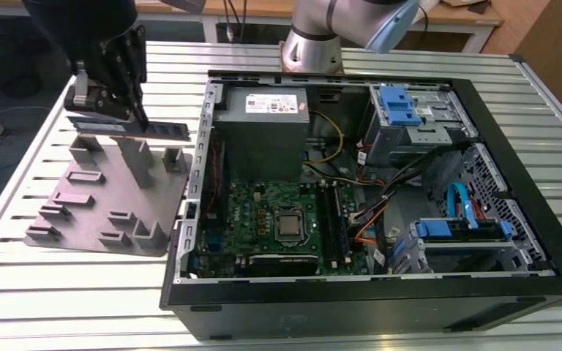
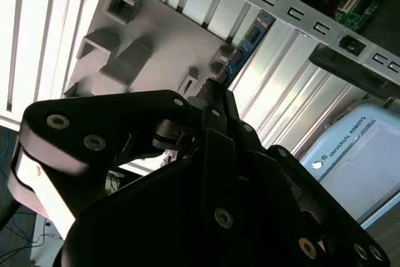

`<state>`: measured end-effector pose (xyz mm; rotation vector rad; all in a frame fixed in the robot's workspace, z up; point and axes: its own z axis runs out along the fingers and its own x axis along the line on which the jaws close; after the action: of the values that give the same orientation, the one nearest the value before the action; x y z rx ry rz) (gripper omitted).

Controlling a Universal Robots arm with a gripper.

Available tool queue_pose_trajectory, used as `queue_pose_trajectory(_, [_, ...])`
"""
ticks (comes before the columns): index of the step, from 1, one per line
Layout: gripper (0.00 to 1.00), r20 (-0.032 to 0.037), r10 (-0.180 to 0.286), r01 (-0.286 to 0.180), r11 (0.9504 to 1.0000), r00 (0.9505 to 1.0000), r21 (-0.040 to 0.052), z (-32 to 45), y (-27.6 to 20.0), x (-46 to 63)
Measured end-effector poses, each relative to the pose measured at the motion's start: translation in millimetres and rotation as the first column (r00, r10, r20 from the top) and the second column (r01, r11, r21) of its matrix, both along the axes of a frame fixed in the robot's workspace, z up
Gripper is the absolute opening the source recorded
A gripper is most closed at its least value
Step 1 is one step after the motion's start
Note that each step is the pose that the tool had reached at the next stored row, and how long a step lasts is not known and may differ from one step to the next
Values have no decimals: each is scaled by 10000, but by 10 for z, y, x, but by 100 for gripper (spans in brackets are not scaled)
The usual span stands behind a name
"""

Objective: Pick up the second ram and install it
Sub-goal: 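Pick up the second ram and move it above second insertion slot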

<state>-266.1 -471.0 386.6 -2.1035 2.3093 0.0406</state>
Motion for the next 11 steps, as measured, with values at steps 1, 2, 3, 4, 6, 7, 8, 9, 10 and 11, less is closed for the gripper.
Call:
queue_pose_trajectory(1, [11,0,0,0,10000,10000,0,0,0,23])
queue_pose_trajectory(2, [11,0,0,0,10000,10000,1,-1,0,49])
queue_pose_trajectory(3, [11,-1,-1,1,10000,10000,-1,0,0,73])
queue_pose_trajectory(4, [11,0,0,0,10000,10000,0,-1,0,96])
queue_pose_trajectory(6, [11,0,0,0,10000,10000,0,-1,0,143])
queue_pose_trajectory(7, [11,0,1,-1,10000,10000,0,-1,0,165])
queue_pose_trajectory(8, [11,0,0,0,10000,10000,0,-2,0,210])
queue_pose_trajectory(9, [11,0,0,0,10000,10000,0,-2,0,232])
queue_pose_trajectory(10, [11,0,0,0,10000,10000,0,-2,0,253])
queue_pose_trajectory(11, [11,0,0,0,10000,10000,0,-3,0,275])
